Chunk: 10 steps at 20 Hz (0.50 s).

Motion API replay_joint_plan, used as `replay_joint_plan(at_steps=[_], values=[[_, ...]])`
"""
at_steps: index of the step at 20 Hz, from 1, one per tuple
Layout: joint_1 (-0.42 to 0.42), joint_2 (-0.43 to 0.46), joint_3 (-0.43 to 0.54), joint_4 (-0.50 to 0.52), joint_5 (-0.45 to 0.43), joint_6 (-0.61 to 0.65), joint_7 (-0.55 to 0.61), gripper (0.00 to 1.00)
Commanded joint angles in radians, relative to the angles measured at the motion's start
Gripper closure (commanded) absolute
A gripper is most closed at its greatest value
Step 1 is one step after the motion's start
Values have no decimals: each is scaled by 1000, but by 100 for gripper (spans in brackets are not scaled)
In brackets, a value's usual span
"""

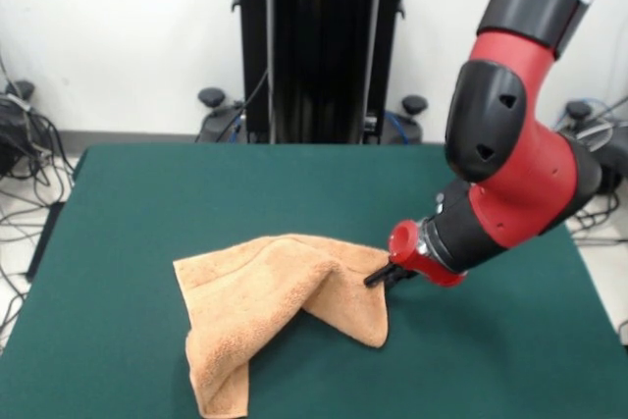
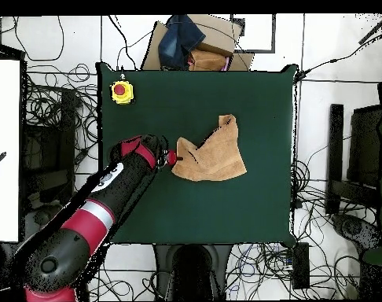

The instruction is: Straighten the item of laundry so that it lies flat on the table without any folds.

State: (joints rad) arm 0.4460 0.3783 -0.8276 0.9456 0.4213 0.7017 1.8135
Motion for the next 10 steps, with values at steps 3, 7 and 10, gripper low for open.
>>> replay_joint_plan(at_steps=[3, 7, 10], values=[[-14, -117, 185, 97, -21, -67, 119, 100], [-20, -261, 334, 324, -45, -195, 46, 100], [-41, -351, 417, 450, -69, -275, 22, 100]])
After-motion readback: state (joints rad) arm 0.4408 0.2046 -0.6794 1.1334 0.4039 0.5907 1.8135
